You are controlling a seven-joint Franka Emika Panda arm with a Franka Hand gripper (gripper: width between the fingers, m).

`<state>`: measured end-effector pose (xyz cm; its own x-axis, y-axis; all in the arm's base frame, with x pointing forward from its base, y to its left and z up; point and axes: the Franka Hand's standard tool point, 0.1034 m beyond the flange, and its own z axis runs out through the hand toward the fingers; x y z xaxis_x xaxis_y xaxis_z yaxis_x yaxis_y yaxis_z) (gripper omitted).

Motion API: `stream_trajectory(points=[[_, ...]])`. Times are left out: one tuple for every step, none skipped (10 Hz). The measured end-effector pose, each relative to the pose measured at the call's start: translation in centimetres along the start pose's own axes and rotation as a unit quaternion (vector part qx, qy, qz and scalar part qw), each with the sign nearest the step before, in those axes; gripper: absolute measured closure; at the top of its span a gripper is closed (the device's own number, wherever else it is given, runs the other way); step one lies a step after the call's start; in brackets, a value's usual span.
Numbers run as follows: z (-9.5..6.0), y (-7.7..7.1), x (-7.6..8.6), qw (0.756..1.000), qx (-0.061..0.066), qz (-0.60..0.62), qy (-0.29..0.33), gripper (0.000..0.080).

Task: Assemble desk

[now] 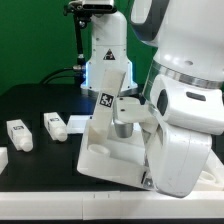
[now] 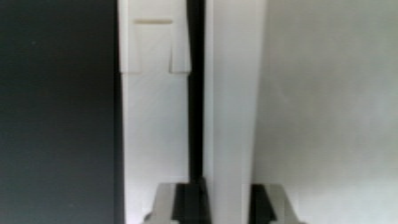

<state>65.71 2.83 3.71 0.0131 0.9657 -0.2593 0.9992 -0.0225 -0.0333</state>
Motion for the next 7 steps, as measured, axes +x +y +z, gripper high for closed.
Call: stream_trajectory(points=[[0.09,0.14,0.01,1.000,0.000,0.002,-0.001,0.0747],[0.28,0.21,0.05,1.000,0.001,0.006,-0.002,0.0747],[0.47,0.31,0.06,1.000,0.001,0.011,-0.003,0.0747],[0.50,0.34,0.04,1.000,0.001,0.012,-0.003,0.0747],[0.51,0.34,-0.01,1.000,0.001,0.013,-0.003,0.0731],[0.51,0.36,-0.09,1.000,0.001,0.013,-0.003,0.0731],[0.53,0.36,-0.16,1.000,0.001,0.014,-0.003,0.0522]])
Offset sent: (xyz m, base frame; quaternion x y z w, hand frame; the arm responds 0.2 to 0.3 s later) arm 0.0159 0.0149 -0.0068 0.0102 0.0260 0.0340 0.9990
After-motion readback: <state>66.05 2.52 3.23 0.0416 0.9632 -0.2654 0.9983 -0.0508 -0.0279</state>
